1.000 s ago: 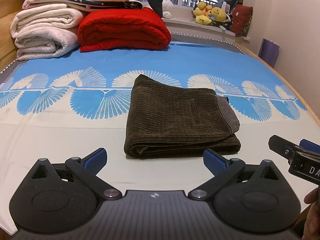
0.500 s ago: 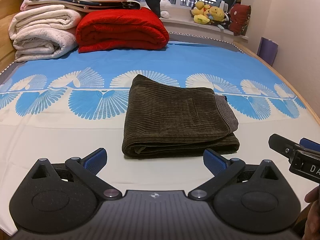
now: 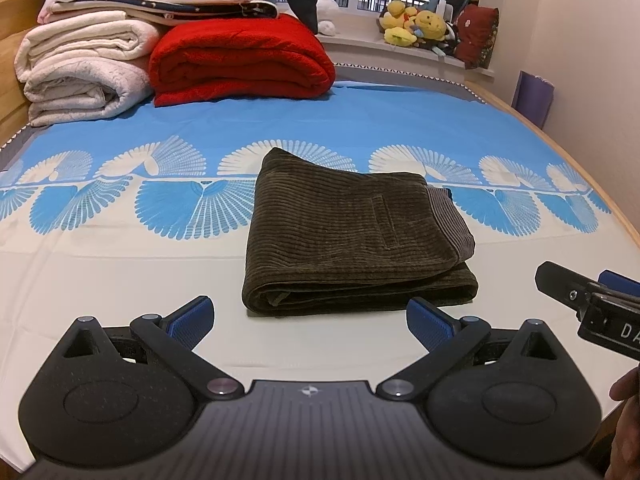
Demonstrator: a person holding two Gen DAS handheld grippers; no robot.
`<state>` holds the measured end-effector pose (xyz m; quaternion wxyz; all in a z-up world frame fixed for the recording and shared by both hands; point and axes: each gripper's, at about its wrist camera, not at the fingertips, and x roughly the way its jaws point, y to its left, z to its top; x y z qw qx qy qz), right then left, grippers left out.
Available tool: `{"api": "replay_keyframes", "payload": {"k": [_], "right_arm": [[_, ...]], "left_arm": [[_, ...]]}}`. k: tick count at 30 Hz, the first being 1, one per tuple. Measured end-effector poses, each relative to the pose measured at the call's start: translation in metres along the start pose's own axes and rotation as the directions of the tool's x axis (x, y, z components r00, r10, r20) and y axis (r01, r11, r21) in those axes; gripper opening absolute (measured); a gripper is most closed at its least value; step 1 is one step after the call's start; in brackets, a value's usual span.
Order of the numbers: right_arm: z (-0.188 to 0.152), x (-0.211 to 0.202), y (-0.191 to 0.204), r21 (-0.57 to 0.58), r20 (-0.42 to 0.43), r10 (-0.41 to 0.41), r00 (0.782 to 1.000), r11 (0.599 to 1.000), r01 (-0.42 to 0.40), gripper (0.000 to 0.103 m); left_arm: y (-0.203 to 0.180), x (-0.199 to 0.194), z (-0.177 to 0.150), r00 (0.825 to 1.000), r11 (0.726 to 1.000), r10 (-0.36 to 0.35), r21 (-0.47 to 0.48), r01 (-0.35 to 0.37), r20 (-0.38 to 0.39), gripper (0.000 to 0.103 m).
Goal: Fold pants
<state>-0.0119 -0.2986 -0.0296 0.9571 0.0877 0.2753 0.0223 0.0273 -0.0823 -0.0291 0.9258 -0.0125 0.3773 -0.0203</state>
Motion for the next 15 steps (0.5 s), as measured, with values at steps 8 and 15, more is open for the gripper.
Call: {"api": "replay_keyframes", "payload": {"k": [8,15], "right_arm": [[-0.0003,0.001,0.0011,-0.006,-0.002,0.002,1.0,1.0,-0.002,0.102],[-0.001,0.0014,0.0014,-0.005,-0.005,0.002,1.0,1.0,-0.002,0.102]], "left_arm": [[0.0001,0.0016,-0.0011,1.0,1.0,-0.004,0.0,0.004,-0.004,0.103],[-0.001,0.0025,-0.001,1.0,1.0,-0.003,0.0,0.003,-0.005,0.103]]}}
